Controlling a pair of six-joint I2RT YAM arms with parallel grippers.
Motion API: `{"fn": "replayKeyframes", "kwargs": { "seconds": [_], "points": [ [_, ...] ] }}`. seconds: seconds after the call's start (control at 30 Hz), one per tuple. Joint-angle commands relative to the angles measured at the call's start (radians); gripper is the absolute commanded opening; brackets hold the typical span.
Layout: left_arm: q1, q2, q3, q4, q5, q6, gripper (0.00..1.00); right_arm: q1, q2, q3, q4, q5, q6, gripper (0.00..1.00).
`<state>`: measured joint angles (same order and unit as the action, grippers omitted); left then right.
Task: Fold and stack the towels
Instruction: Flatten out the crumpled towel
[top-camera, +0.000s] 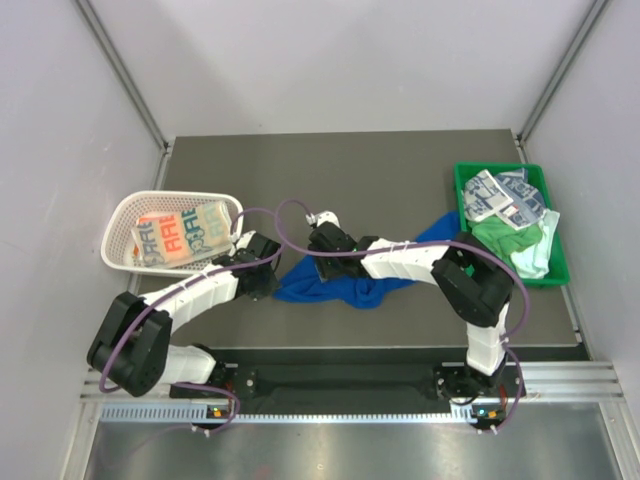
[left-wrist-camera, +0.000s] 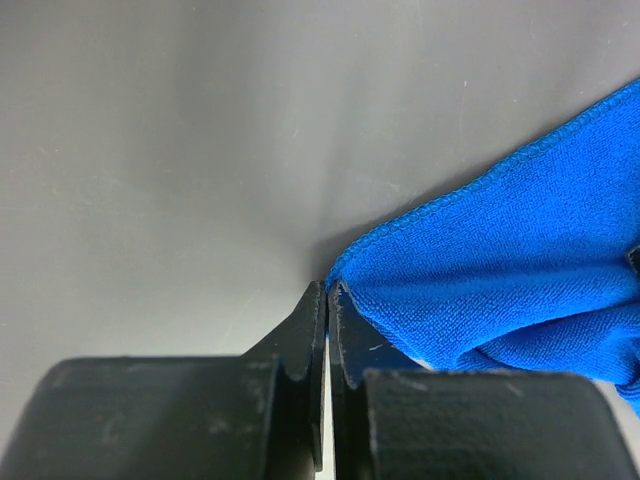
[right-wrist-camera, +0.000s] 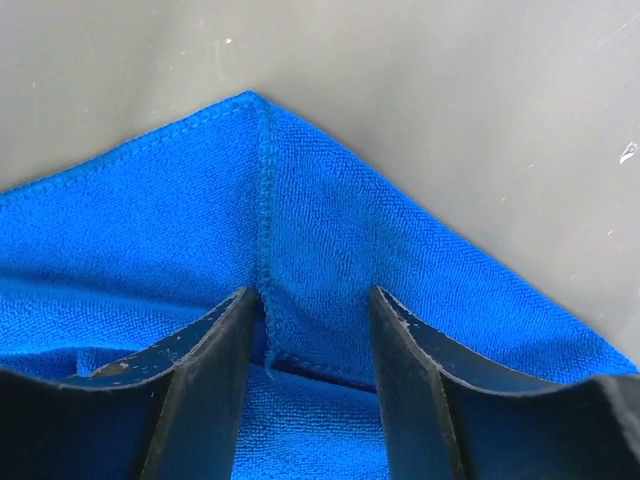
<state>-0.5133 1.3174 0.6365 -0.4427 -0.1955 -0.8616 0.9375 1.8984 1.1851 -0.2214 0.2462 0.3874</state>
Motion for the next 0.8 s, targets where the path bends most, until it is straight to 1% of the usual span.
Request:
{"fn": "replayKeyframes", "kwargs": {
  "seconds": [0.0, 0.07, 0.1, 0.2, 0.27, 0.3, 0.4, 0.77],
  "points": [
    [0.002, -0.009, 0.017, 0.004, -0.002, 0.007, 0.0, 0.027, -0.006, 0.001, -0.002, 0.011, 0.018, 0.5],
    [0.001, -0.01, 0.017, 0.002, -0.004, 0.009, 0.0, 0.026, 0.002, 0.001, -0.012, 0.034, 0.024, 0.48],
    [0.001, -0.01, 0.019, 0.002, -0.005, 0.009, 0.0, 0.024, 0.005, -0.001, -0.015, 0.047, 0.025, 0.4],
    [0.001, -0.017, 0.019, -0.001, -0.005, 0.009, 0.0, 0.009, 0.001, -0.001, -0.025, 0.076, 0.024, 0.24],
    [0.001, -0.02, 0.02, -0.005, -0.007, 0.01, 0.0, -0.011, -0.009, 0.005, -0.032, 0.084, 0.013, 0.19],
    [0.002, -0.021, 0.022, -0.007, -0.01, 0.012, 0.0, -0.017, -0.022, 0.008, -0.035, 0.087, 0.01, 0.12],
    [0.001, -0.024, 0.034, -0.014, -0.018, 0.021, 0.0, -0.046, -0.056, 0.019, -0.041, 0.09, -0.005, 0.05],
    [0.001, -0.043, 0.158, -0.057, -0.055, 0.102, 0.0, -0.15, -0.182, 0.031, -0.064, 0.041, -0.048, 0.04]
  ]
}}
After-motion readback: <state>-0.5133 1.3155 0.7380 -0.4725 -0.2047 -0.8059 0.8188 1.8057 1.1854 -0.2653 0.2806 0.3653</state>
